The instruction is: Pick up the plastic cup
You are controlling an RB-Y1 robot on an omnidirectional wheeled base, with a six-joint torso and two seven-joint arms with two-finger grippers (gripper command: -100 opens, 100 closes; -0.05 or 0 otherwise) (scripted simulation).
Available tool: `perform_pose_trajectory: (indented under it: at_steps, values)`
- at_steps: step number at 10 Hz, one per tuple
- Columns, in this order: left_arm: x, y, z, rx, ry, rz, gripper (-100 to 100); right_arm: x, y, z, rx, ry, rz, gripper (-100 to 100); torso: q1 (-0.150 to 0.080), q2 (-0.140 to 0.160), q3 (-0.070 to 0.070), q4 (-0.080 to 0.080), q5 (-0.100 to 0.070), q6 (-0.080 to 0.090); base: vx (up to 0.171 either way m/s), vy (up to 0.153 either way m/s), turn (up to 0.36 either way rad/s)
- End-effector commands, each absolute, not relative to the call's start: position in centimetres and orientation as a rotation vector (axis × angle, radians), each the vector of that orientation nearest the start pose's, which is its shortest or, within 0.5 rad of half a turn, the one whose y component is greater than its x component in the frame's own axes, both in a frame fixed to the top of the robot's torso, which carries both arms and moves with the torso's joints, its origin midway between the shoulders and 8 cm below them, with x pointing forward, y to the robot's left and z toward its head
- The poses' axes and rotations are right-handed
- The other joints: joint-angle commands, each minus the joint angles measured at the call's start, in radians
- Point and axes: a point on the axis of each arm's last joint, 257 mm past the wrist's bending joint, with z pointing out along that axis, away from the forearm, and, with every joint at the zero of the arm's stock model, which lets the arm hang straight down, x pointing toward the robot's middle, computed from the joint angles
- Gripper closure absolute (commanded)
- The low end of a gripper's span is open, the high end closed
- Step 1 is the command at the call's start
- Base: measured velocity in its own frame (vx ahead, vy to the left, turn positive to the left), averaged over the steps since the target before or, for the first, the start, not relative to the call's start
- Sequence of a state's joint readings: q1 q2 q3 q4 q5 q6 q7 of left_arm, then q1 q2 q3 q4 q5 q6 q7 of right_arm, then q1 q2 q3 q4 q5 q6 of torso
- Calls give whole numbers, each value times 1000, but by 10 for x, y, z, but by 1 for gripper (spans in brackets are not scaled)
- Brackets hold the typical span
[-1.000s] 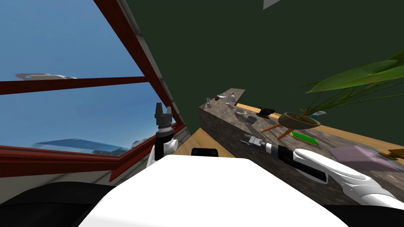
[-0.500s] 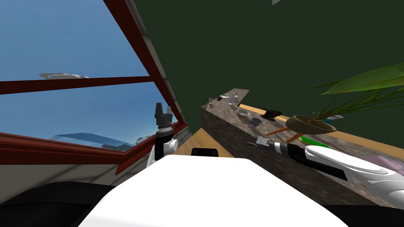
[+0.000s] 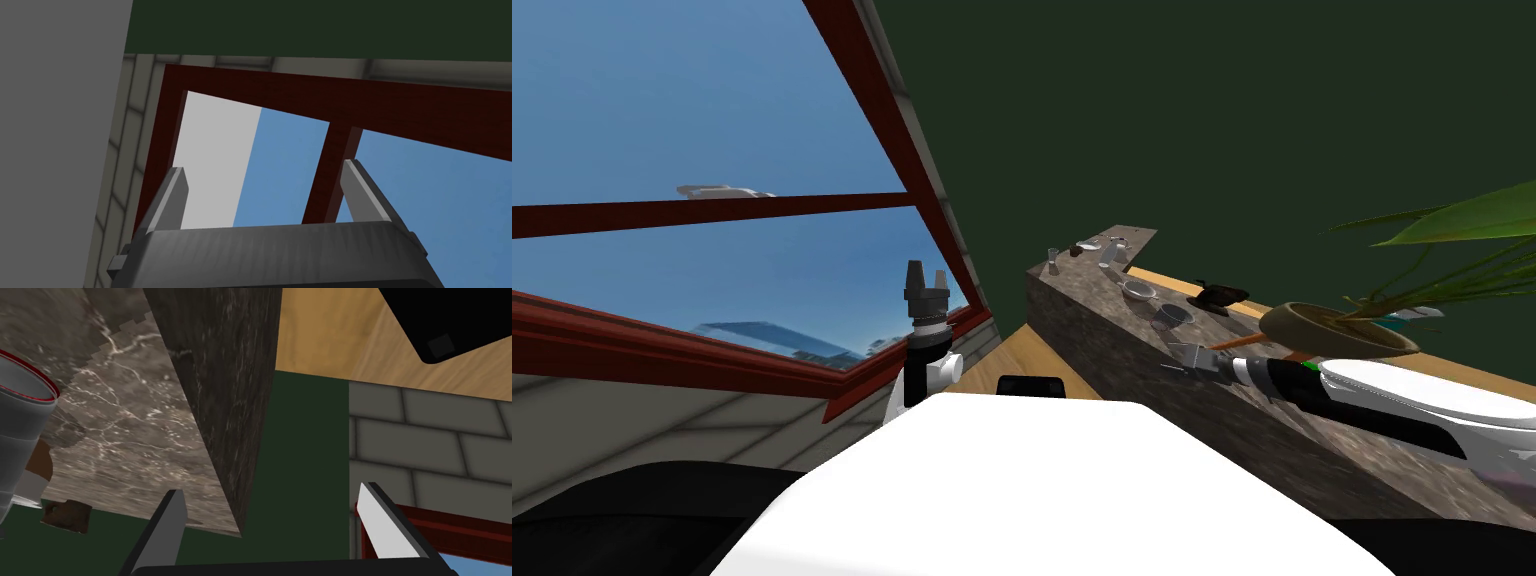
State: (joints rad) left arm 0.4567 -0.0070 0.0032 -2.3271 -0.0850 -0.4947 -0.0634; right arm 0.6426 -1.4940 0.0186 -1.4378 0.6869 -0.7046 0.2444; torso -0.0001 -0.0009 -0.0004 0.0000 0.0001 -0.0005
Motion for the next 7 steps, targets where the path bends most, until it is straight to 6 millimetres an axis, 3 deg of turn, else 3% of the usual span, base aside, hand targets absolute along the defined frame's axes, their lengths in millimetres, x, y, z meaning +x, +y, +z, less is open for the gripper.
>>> perform_pose_trajectory:
  at_steps: [1, 2, 3, 4, 5, 7]
  values:
    - [338, 264, 57, -523, 610, -1216, 0, 274, -550, -285, -1081, 2305, 10, -100, 0, 0, 0, 0, 0, 0, -5, -7, 75]
    - [338, 264, 57, -523, 610, -1216, 0, 273, -570, -278, -1127, 2326, -45, -100, 0, 0, 0, 0, 0, 1, -8, -7, 138]
    - [338, 264, 57, -523, 610, -1216, 0, 274, -571, -276, -1141, 2326, -53, -100, 0, 0, 0, 0, 0, 0, -7, -10, 78]
    - [338, 264, 57, -523, 610, -1216, 0, 274, -590, -267, -1191, 2345, -109, -100, 0, 0, 0, 0, 0, 1, -7, -10, 155]
    - [338, 264, 57, -523, 610, -1216, 0, 274, -591, -266, -1197, 2345, -112, -100, 0, 0, 0, 0, 0, 0, -6, -16, 81]
    - [338, 264, 57, -523, 610, -1216, 0, 273, -622, -249, -1292, 2376, -212, -100, -1, 0, 0, 0, 0, 0, -4, -27, 193]
